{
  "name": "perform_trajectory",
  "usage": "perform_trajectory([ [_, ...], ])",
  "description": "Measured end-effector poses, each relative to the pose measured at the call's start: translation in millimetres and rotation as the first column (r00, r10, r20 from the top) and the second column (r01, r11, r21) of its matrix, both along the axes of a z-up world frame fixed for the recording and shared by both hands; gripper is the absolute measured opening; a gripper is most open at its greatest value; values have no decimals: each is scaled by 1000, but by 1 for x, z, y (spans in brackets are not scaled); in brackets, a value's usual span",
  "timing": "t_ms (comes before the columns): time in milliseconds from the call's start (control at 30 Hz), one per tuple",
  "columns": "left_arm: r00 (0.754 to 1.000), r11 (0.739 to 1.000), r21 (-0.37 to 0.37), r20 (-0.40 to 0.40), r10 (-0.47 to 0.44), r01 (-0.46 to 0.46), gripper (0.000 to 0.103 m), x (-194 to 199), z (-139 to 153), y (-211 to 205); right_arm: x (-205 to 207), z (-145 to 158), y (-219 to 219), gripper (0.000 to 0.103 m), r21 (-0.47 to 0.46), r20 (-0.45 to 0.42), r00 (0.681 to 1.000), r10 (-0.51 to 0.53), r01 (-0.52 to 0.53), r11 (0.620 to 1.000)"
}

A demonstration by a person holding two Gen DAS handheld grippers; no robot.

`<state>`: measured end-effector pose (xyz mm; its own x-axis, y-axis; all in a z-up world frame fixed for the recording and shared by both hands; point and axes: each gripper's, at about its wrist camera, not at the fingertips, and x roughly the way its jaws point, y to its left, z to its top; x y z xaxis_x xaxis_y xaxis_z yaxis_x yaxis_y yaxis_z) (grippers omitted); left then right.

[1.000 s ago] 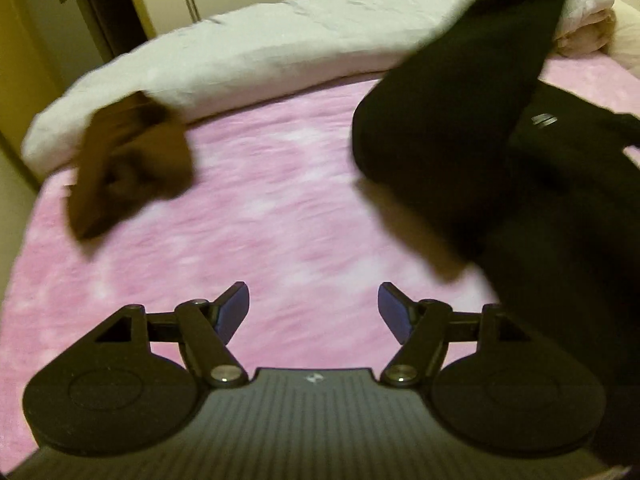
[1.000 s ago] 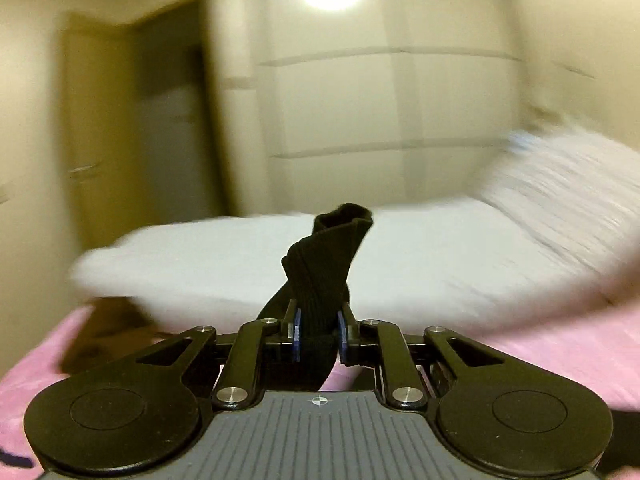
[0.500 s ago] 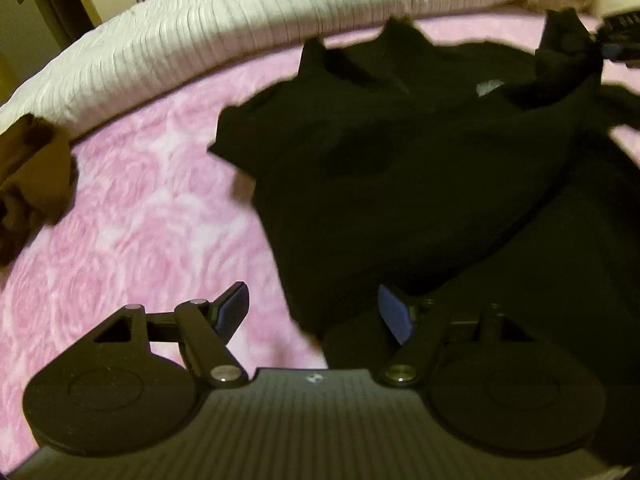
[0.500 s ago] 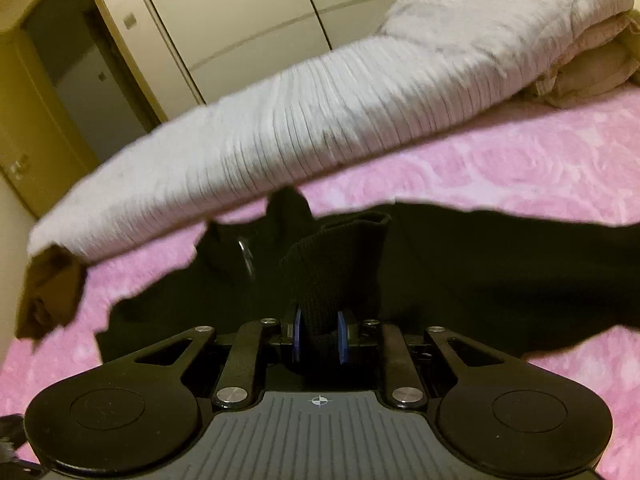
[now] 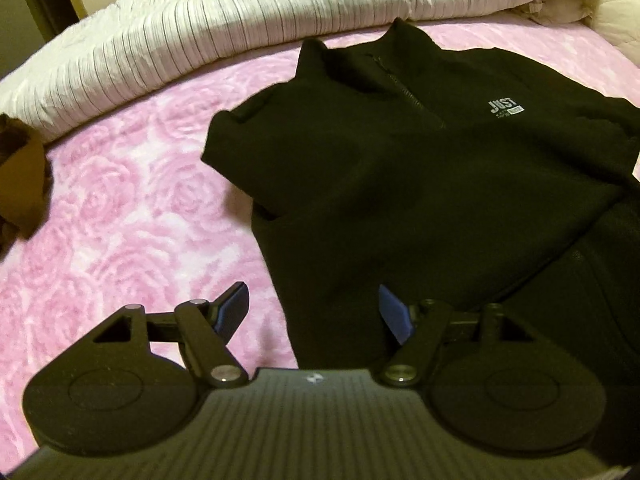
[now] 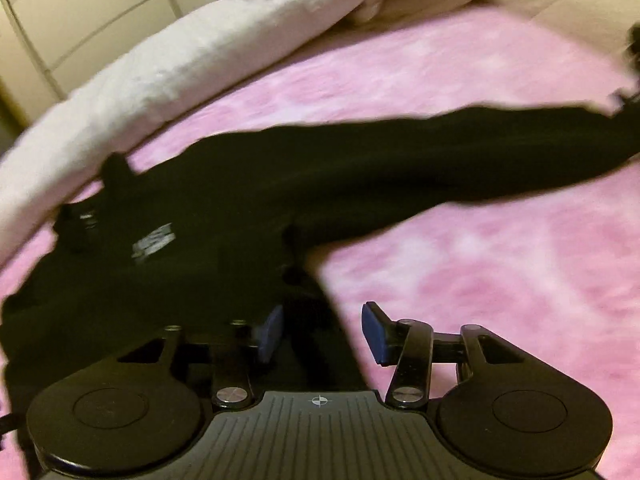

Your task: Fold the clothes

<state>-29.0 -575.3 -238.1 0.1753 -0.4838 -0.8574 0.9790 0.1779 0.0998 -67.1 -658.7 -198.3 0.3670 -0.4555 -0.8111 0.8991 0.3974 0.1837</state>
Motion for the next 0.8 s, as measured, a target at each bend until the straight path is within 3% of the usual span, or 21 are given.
perform_trajectory([
  [100,1000,1000,29,-20,13,-12,68,3,-13,-3,23,21,15,48,-83,2,994,107,-106,991],
  [133,1000,999,32,-26,18,-17,68,4,-16,-3,40,25,23,48,-96,12,982,187,-185,978],
  [200,999,999,27,-41,29,-28,68,7,-19,1,79,26,43,48,-105,38,927,374,-369,924],
  [267,997,999,16,-65,43,-43,68,10,-21,5,126,23,66,48,-121,48,823,567,-558,821],
  [400,991,998,-26,-115,62,-65,68,13,-28,18,227,12,107,48,-125,58,546,836,-826,549],
  [433,990,997,-41,-123,65,-71,67,13,-30,21,251,9,114,48,-120,56,479,876,-868,482],
  [633,989,989,-114,-124,79,-93,67,8,-40,36,369,-9,152,48,2,-70,163,984,-987,164],
  [700,989,988,-124,-122,80,-95,67,7,-41,37,391,-17,166,47,65,-138,77,987,-994,87],
  [767,989,987,-130,-122,78,-94,67,6,-43,37,408,-31,171,9,149,-183,38,982,-987,66],
  [800,990,987,-133,-122,75,-91,67,7,-43,37,416,-35,170,3,174,-188,42,981,-982,76],
])
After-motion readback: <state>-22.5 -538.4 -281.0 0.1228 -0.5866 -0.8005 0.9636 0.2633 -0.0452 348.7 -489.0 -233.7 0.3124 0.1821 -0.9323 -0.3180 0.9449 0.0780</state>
